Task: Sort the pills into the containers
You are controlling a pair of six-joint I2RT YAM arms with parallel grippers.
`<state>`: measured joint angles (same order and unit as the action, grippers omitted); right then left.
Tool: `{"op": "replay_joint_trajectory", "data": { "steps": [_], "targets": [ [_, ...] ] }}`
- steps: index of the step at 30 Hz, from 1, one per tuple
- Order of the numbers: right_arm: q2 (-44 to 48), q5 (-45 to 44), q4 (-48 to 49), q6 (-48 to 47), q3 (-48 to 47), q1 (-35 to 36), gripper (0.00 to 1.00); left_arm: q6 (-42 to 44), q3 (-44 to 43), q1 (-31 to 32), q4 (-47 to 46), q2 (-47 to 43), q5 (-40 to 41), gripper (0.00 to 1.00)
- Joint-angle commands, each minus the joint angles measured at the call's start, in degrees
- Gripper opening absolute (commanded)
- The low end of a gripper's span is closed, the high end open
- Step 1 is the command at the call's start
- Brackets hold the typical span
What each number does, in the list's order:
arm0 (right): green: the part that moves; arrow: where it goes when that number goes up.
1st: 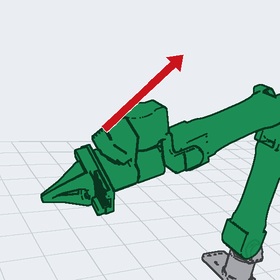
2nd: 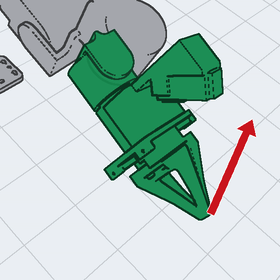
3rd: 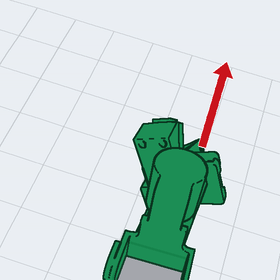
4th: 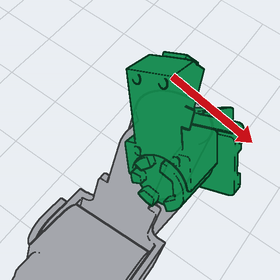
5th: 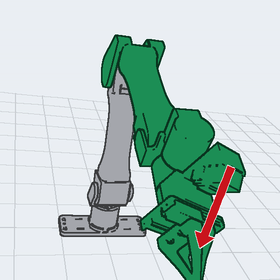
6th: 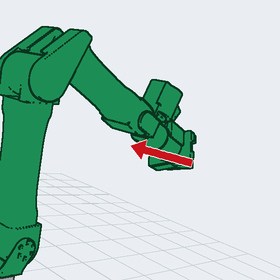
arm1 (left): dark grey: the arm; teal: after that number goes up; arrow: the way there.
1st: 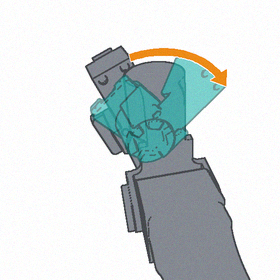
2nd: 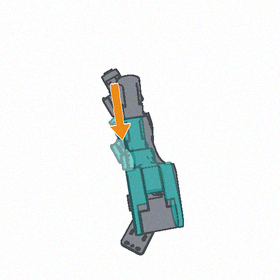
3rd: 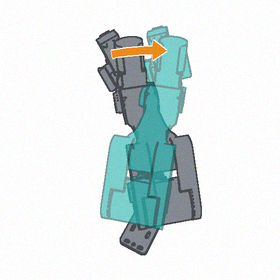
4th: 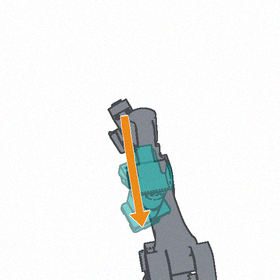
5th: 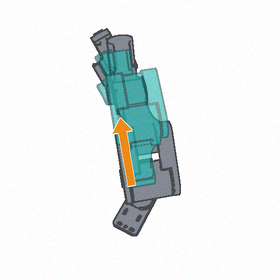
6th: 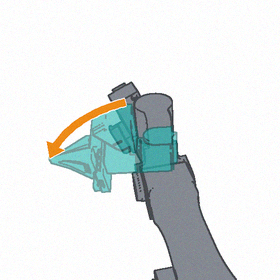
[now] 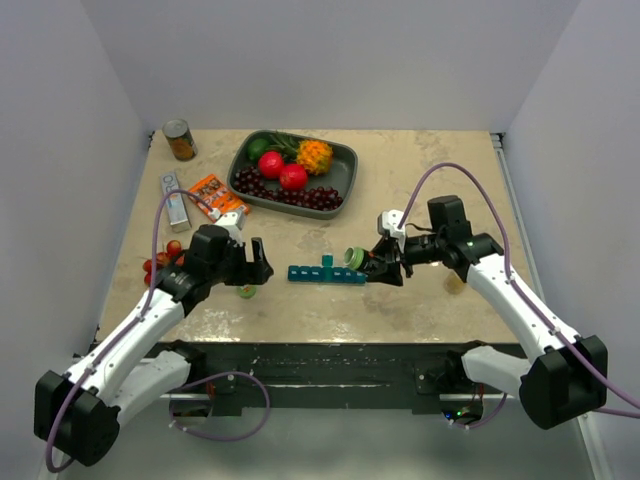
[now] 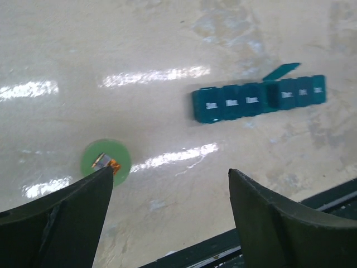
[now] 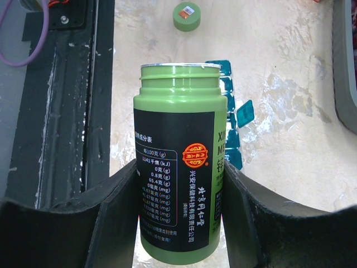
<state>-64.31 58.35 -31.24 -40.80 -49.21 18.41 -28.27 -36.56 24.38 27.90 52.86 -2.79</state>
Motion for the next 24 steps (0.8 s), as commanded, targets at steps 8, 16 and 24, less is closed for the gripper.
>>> {"op": "replay_joint_trajectory", "data": {
  "steps": [8, 16, 24],
  "targets": [
    [2.9, 3.9, 2.4, 3.1, -2.8, -1.1, 0.00, 4.0, -2.6, -0.3, -5.8, -7.0, -12.8, 0.89],
    [2.8, 3.2, 2.6, 4.1, -3.7, -1.5, 0.00, 0.2, -3.2, -0.3, -11.2, -9.4, -20.0, 0.89],
    [2.1, 2.0, 1.8, 5.4, -6.3, -2.0, 0.00, -7.9, -2.2, -0.3, -20.8, -9.9, -28.1, 0.89]
  ]
}}
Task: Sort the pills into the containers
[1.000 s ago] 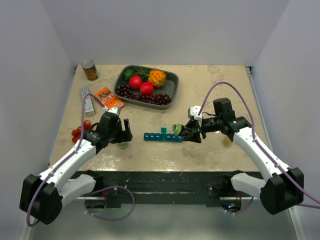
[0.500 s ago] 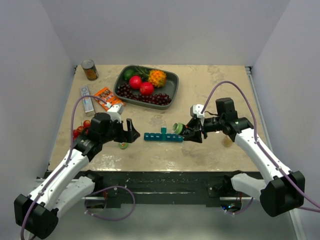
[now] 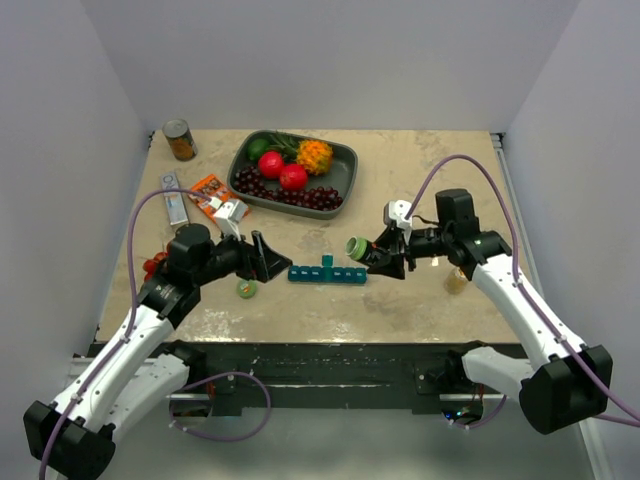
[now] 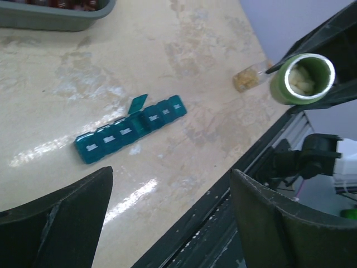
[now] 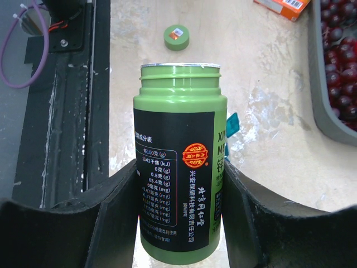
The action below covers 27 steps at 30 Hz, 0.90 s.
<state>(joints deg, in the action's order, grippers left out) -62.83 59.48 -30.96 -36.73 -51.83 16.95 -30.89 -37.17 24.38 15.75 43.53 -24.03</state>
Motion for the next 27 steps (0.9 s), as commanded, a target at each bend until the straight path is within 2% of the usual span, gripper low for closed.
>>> {"op": "replay_joint_trajectory", "data": {
  "steps": [1, 7, 11, 15, 16, 18, 23, 25, 27],
  "targets": [
    [0.5, 0.9, 1.3, 1.3, -3.9, -0.4, 0.00, -7.8, -0.8, -0.3, -11.7, -0.4, -7.9, 0.89],
    [0.0, 0.8, 0.8, 1.3, -4.9, -1.0, 0.00, -13.7, 1.4, -0.3, -20.6, 1.2, -12.5, 0.89],
    [-0.3, 0.8, -0.4, 1.5, -7.6, -1.2, 0.00, -14.2, 0.8, -0.3, -23.1, 1.7, -14.4, 0.89],
    [-1.2, 0.7, -3.4, 3.4, -14.9, -2.5, 0.00, -11.6, -1.1, -0.3, -20.9, 1.5, -13.6, 0.89],
    [-1.5, 0.7, -4.2, 3.9, -19.4, -3.0, 0.00, -10.8, -1.4, -0.3, -20.3, 1.5, -13.5, 0.89],
    [-2.5, -0.2, -4.9, 8.1, -24.6, -4.3, 0.00, -10.4, -1.9, -0.3, -19.5, 1.4, -13.5, 0.89],
    [-3.5, -4.4, 0.9, 23.0, -43.7, -8.7, 0.00, -10.8, -1.8, -0.3, -20.5, 0.1, -13.3, 0.89],
    [-3.4, -10.7, 4.4, 28.3, -48.6, -10.1, 0.00, -11.4, -1.5, -0.3, -21.5, -0.6, -13.3, 0.89],
    [-2.8, -16.8, 10.5, 42.3, -49.4, -11.6, 0.00, -11.7, -1.1, -0.3, -22.3, -1.1, -13.4, 0.89]
  ]
}}
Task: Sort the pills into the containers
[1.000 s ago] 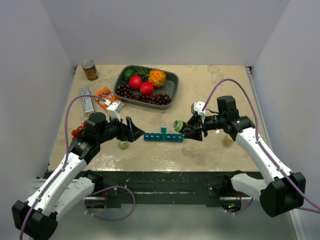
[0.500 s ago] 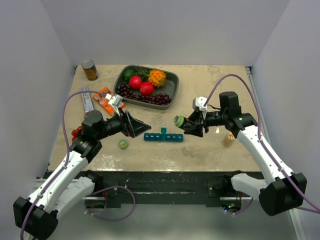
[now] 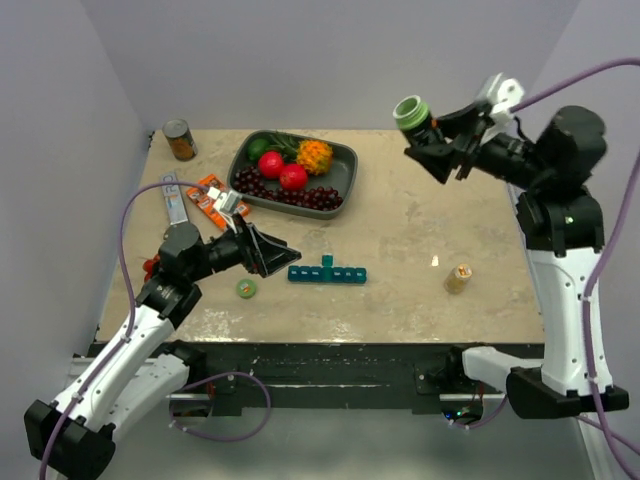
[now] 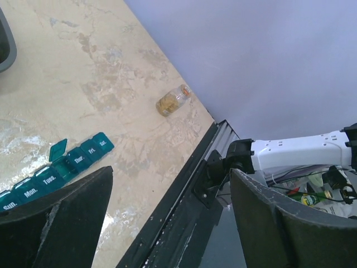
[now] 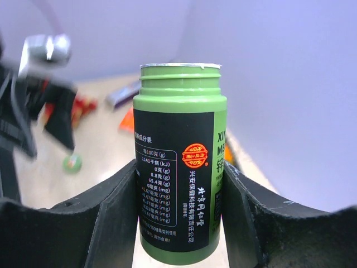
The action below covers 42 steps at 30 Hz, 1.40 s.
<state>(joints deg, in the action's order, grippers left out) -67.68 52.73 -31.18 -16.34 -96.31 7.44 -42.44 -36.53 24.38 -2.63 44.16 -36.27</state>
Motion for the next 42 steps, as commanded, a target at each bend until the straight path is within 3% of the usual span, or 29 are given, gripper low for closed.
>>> {"op": "replay_joint_trajectory", "data": {
  "steps": [1, 2, 4, 5, 6, 8, 9, 10, 11, 12, 13, 14, 16, 17, 20, 23, 28, 32, 35, 42],
  "targets": [
    [2.5, -6.0, 12.2, 25.9, -4.2, -2.2, 0.00, -0.3, -1.5, -0.3, -4.0, -1.9, -1.1, 0.90],
    [3.4, -1.5, 20.5, 36.3, -1.8, -2.0, 0.00, -0.1, -1.3, -0.3, -4.0, -1.9, -1.4, 0.90],
    [8.0, 12.5, 40.1, 52.6, 13.1, -0.7, 0.00, 0.6, -1.2, -0.3, -4.0, -1.9, -1.6, 0.90],
    [8.9, 16.7, 62.3, 65.8, 17.5, 1.1, 0.00, 0.9, -0.9, -0.3, -4.0, -1.8, -2.0, 0.90],
    [9.7, 20.8, 73.8, 71.6, 24.6, 1.7, 0.00, 1.6, -0.7, -0.3, -4.0, -1.8, -2.1, 0.90],
    [9.7, 26.7, 93.3, 81.9, 28.3, 1.7, 0.00, 2.9, 0.1, -0.3, -4.2, -1.4, -3.0, 0.90],
    [9.5, 26.8, 91.8, 79.6, 28.4, 1.3, 0.00, 4.4, 0.3, -0.3, -4.1, -1.1, -3.4, 0.90],
    [9.8, 21.5, 86.6, 74.6, 27.7, 0.2, 0.00, 5.3, 0.5, -0.3, -3.9, -0.7, -3.5, 0.90],
    [9.8, 15.6, 56.5, 54.1, 25.7, -2.8, 0.00, 6.4, 0.7, -0.3, -2.7, 0.0, -3.5, 0.90],
    [9.0, 8.4, 36.4, 40.0, 17.3, -3.0, 0.00, 8.4, 0.7, -0.3, -2.0, 0.5, -3.5, 0.90],
    [8.1, 6.7, 29.8, 33.5, 17.1, -2.7, 0.00, 9.5, 0.5, -0.3, -1.2, 0.9, -3.5, 0.90],
    [7.4, 13.4, 40.4, 38.8, 19.6, -1.7, 0.00, 10.8, 0.4, -0.3, 0.9, 1.6, -3.2, 0.90],
    [7.1, 19.3, 44.5, 38.7, 24.6, -0.3, 0.00, 16.0, 0.0, -0.3, 2.5, 2.2, -2.8, 0.90],
    [7.5, 18.5, 27.8, 20.5, 24.3, 1.4, 0.00, 18.5, 0.0, -0.3, 6.7, 3.0, -2.0, 0.90],
    [5.7, 14.3, -1.1, -10.1, 21.3, 3.7, 0.00, 29.2, 0.9, -0.3, 10.1, 5.0, -0.3, 0.90],
    [2.1, 8.9, -14.9, -25.3, 21.5, 7.1, 0.00, 39.6, 3.7, -0.2, 8.5, 7.2, 0.1, 0.92],
    [-1.0, 4.2, -17.9, -31.1, 26.7, 9.3, 0.00, 56.9, 4.1, 4.6, 5.4, 11.9, 2.3, 0.98],
    [-0.3, 3.0, -15.1, -32.2, 30.6, 9.3, 0.00, 72.1, 3.0, 9.8, 6.2, 20.3, 8.4, 0.99],
    [0.4, 2.6, -10.4, -29.8, 34.9, 9.3, 0.00, 78.3, 2.0, 11.2, 5.5, 25.6, 11.3, 0.99],
    [2.6, 3.6, -5.7, -28.2, 39.7, 7.9, 0.00, 81.9, -2.8, 11.2, 3.5, 35.2, 15.1, 0.99]
  ]
}}
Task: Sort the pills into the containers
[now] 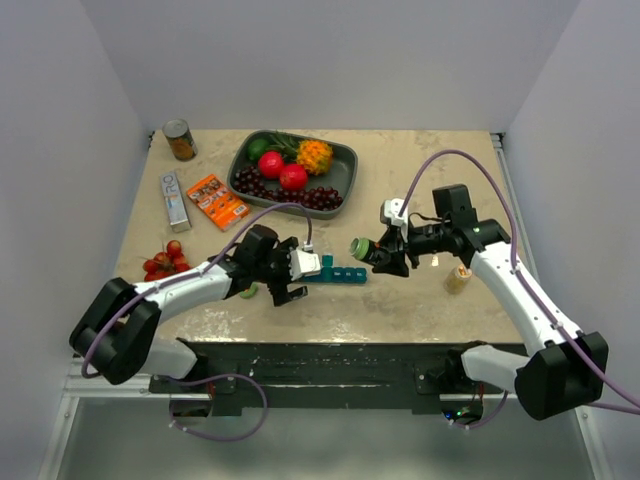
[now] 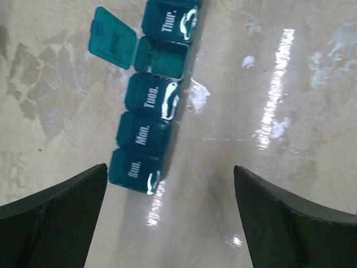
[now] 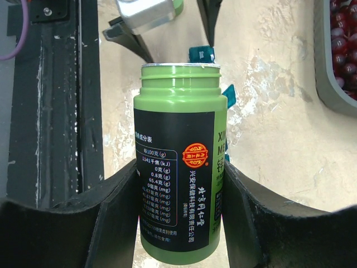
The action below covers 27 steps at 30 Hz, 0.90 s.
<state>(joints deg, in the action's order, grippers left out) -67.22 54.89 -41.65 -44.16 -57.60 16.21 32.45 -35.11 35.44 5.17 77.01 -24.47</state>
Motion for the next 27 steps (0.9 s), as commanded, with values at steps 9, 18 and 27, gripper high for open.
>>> {"op": "replay_joint_trajectory", "data": {
  "steps": [9, 18, 27],
  "targets": [
    [4.0, 4.0, 8.1, 1.2, 4.3, -3.7, 0.00, 8.4, -7.2, 0.2, -5.6, 9.0, 3.6, 0.98],
    [4.7, 4.4, 8.5, 1.2, 5.1, -4.3, 0.00, 5.0, -11.3, 1.1, -0.3, 14.4, 3.9, 0.80],
    [5.2, 4.3, 8.9, 1.5, 5.5, -4.6, 0.00, -10.3, -10.6, 4.5, 0.5, 14.6, 11.7, 0.56]
  ]
}}
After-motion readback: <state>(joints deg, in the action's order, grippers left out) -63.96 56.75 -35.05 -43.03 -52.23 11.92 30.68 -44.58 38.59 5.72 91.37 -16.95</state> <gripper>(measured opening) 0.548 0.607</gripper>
